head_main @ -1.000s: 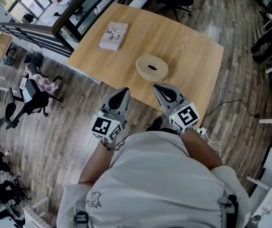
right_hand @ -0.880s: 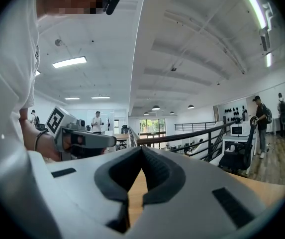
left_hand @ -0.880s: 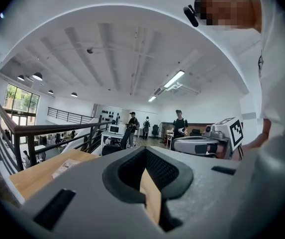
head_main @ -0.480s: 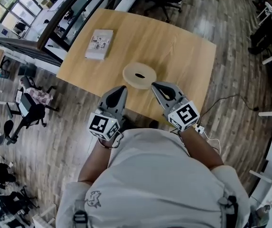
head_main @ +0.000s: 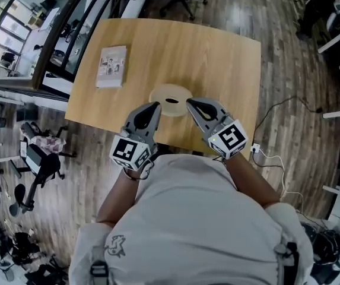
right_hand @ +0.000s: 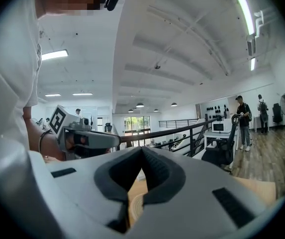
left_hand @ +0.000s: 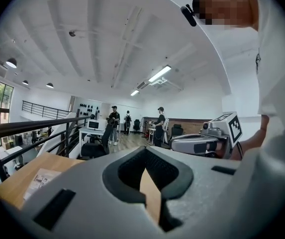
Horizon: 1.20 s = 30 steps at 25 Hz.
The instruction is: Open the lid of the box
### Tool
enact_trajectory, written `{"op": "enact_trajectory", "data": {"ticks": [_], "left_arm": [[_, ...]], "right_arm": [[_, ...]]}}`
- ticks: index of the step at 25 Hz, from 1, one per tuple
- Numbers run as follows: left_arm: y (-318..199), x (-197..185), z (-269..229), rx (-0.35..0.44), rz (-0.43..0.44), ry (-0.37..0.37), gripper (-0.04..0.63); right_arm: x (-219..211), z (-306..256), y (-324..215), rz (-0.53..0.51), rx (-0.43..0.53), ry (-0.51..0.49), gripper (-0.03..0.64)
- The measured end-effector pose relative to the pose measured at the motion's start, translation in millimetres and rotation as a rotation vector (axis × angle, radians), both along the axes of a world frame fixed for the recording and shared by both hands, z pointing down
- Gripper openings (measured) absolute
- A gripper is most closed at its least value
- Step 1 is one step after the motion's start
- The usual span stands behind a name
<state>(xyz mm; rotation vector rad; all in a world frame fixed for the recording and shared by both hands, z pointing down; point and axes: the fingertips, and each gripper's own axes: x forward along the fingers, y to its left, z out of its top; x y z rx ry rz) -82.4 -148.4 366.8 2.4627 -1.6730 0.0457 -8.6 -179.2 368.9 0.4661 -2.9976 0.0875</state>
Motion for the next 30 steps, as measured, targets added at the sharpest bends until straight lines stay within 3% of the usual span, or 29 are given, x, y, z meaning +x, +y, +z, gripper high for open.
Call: {"op": "enact_trajectory", "data": {"ticks": [15,27,30], "left_arm": [[-52,-70,36,-0.036,0.291,-0.012,0.003],[-65,-94,98,-0.058,0.518,-0.057,0.006],[-71,-95,118,-0.074,0.566,-0.071,0.051]], "right_arm": [[-65,40,-44,0.184,-0.048,0.119,0.003],[-77,79,-56,0.291,-0.115,0.239,0.003],[-71,92,-60,0.305,-0.142,0.26,0.003]]}}
